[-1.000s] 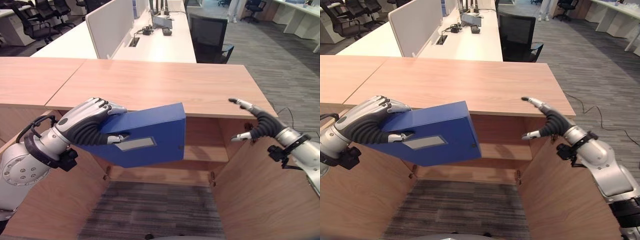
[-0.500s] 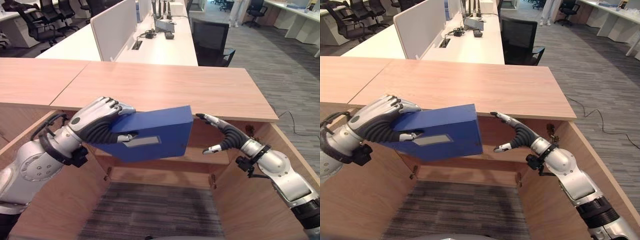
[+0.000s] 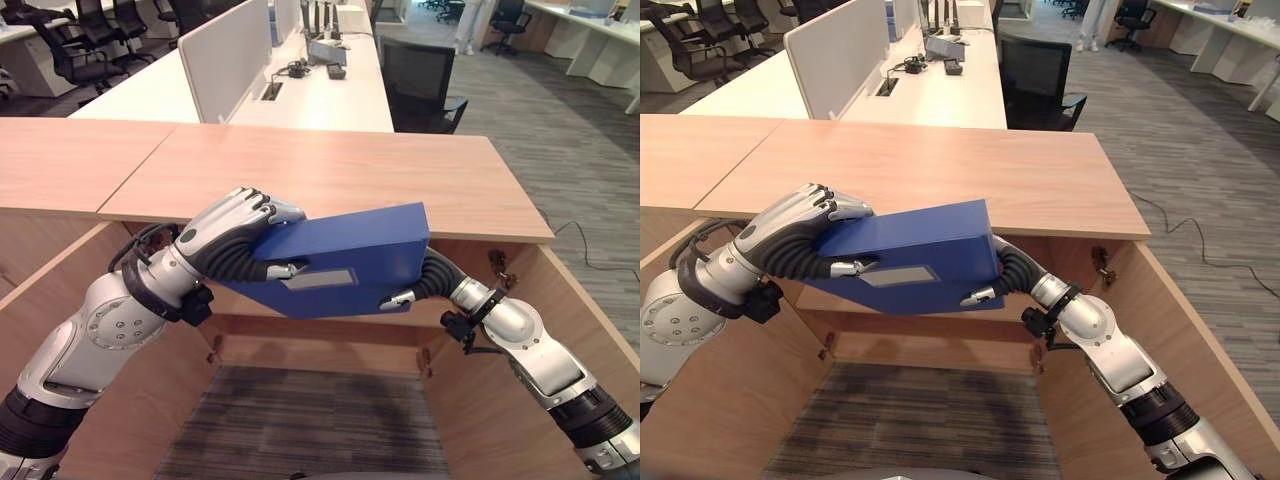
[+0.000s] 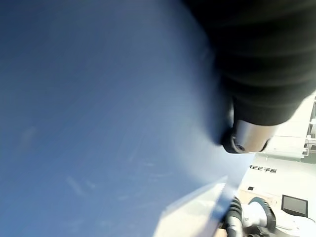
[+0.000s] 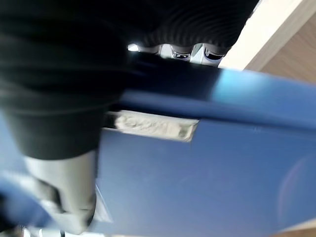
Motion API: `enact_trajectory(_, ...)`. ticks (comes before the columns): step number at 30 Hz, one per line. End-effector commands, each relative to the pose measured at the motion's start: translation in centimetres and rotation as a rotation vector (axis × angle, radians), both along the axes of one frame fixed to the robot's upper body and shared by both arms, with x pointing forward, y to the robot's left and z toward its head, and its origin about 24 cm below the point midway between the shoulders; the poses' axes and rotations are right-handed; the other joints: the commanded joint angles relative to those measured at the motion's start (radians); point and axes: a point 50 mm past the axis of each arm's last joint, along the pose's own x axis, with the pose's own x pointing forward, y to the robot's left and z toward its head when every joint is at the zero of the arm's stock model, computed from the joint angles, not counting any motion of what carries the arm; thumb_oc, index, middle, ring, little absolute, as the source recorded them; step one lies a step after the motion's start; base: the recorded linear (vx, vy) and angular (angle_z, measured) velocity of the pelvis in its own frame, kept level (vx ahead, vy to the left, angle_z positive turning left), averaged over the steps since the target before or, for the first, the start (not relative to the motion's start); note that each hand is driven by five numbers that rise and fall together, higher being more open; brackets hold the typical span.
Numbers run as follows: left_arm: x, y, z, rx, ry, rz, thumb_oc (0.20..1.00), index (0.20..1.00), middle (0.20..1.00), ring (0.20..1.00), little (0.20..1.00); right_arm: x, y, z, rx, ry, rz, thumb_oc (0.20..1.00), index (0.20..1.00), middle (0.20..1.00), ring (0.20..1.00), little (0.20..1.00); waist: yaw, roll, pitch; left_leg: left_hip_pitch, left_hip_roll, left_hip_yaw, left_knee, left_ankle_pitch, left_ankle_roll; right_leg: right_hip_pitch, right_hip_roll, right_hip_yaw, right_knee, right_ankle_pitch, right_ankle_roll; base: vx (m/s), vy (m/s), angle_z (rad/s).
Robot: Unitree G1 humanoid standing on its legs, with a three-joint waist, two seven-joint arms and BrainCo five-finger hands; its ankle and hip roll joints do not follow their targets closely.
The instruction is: Put the empty folder in the office cabinet
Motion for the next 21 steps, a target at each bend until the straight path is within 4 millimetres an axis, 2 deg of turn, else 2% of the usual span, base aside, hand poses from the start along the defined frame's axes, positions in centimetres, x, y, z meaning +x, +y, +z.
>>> enact_trajectory(1, -1.0, -2.9, 3.1, -0.243, -0.087, -0.248, 0.2, 0.2, 0.2, 0.2, 0.2, 0.5, 4.1, 3.2, 0.123, -0.117, 0.159, 1.0, 1.0, 1.0, 1.0, 1.0, -0.004, -0.043, -0.018, 0.042, 0.016, -0.035, 0.002, -0.138, -0.028, -0.007, -0.097, -0.064, 0.006, 0.005, 0.108, 0.0, 0.0, 0.0)
enact_trajectory(6, -1.0, -3.7, 3.3, -0.292, -0.103, -0.279, 0.2, 0.2, 0.2, 0.2, 0.2, 0.5, 5.4, 2.9, 0.154, -0.1, 0.182, 1.0, 1.0, 1.0, 1.0, 1.0, -0.004, -0.045, -0.016, 0.041, 0.015, -0.034, 0.002, -0.138, -0.027, -0.007, -0.097, -0.065, 0.006, 0.005, 0.108, 0.0, 0.0, 0.0)
enact_trajectory(8, -0.4, -4.4, 3.3, -0.289, -0.111, -0.281, 0.2, 0.2, 0.2, 0.2, 0.2, 0.4, 6.1, 2.1, 0.165, -0.039, 0.224, 1.0, 1.0, 1.0, 1.0, 1.0, -0.007, -0.045, -0.016, 0.041, 0.015, -0.037, 0.002, -0.138, -0.027, -0.006, -0.097, -0.065, 0.006, 0.005, 0.107, 0.0, 0.0, 0.0)
enact_trajectory(9, -0.4, -4.9, 3.3, -0.299, -0.107, -0.299, 0.2, 0.2, 0.2, 0.2, 0.2, 0.3, 6.6, 1.9, 0.19, -0.01, 0.241, 0.959, 0.959, 0.959, 0.959, 0.959, -0.009, -0.044, -0.016, 0.041, 0.016, -0.037, 0.002, -0.137, -0.027, -0.007, -0.097, -0.064, 0.006, 0.005, 0.107, 0.0, 0.0, 0.0)
enact_trajectory(10, -0.3, -5.2, 3.2, -0.305, -0.102, -0.31, 0.2, 0.2, 0.2, 0.2, 0.2, 0.3, 6.8, 1.6, 0.209, 0.018, 0.254, 0.589, 0.589, 0.589, 0.589, 0.589, -0.01, -0.044, -0.015, 0.041, 0.016, -0.037, 0.002, -0.137, -0.027, -0.008, -0.097, -0.065, 0.006, 0.006, 0.107, 0.0, 0.0, 0.0)
enact_trajectory(12, -0.1, -5.8, 3.1, -0.327, -0.093, -0.325, 0.2, 0.2, 0.2, 0.2, 0.2, 0.2, 7.5, 1.0, 0.315, 0.105, 0.275, 0.485, 0.485, 0.485, 0.485, 0.485, -0.012, -0.043, -0.016, 0.041, 0.017, -0.037, 0.002, -0.136, -0.027, -0.008, -0.097, -0.065, 0.006, 0.006, 0.107, 0.0, 0.0, 0.0)
enact_trajectory(13, -0.1, -5.8, 3.1, -0.326, -0.093, -0.326, 0.2, 0.2, 0.2, 0.2, 0.2, 0.2, 7.5, 1.0, 0.317, 0.105, 0.275, 0.335, 0.335, 0.335, 0.335, 0.335, -0.011, -0.044, -0.016, 0.041, 0.016, -0.038, 0.002, -0.136, -0.027, -0.008, -0.097, -0.065, 0.006, 0.006, 0.107, 0.0, 0.0, 0.0)
enact_trajectory(14, 0.2, -6.3, 3.0, -0.368, -0.068, -0.34, 0.2, 0.2, 0.2, 0.2, 0.2, 0.6, 8.0, 0.8, 0.475, 0.19, 0.272, 0.2, 0.2, 0.2, 0.2, 0.2, -0.013, -0.043, -0.016, 0.039, 0.016, -0.036, 0.002, -0.135, -0.027, -0.009, -0.096, -0.064, 0.006, 0.007, 0.106, 0.0, 0.0, 0.0)
enact_trajectory(16, 0.8, -6.2, 2.7, -0.428, -0.012, -0.339, 0.2, 0.2, 0.2, 0.2, 0.2, 0.8, 8.0, -0.5, 0.566, 0.279, 0.238, 0.2, 0.2, 0.2, 0.2, 0.2, -0.014, -0.042, -0.013, 0.038, 0.016, -0.036, 0.002, -0.133, -0.027, -0.01, -0.096, -0.066, 0.006, 0.009, 0.105, 0.0, 0.0, 0.0)
enact_trajectory(19, 0.9, -6.1, 2.6, -0.437, -0.005, -0.329, 0.2, 0.2, 0.2, 0.2, 0.2, 0.7, 8.0, -0.9, 0.575, 0.302, 0.236, 0.2, 0.2, 0.2, 0.2, 0.2, -0.014, -0.042, -0.013, 0.038, 0.015, -0.036, 0.002, -0.133, -0.027, -0.01, -0.096, -0.066, 0.006, 0.009, 0.105, 0.0, 0.0, 0.0)
enact_trajectory(21, 1.2, -5.9, 2.4, -0.451, 0.013, -0.316, 0.2, 0.2, 0.2, 0.2, 0.2, 0.5, 7.8, -2.0, 0.601, 0.367, 0.222, 0.2, 0.2, 0.2, 0.2, 0.2, -0.015, -0.042, -0.013, 0.038, 0.016, -0.036, 0.002, -0.134, -0.029, -0.009, -0.096, -0.067, 0.006, 0.008, 0.105, 0.0, 0.0, 0.0)
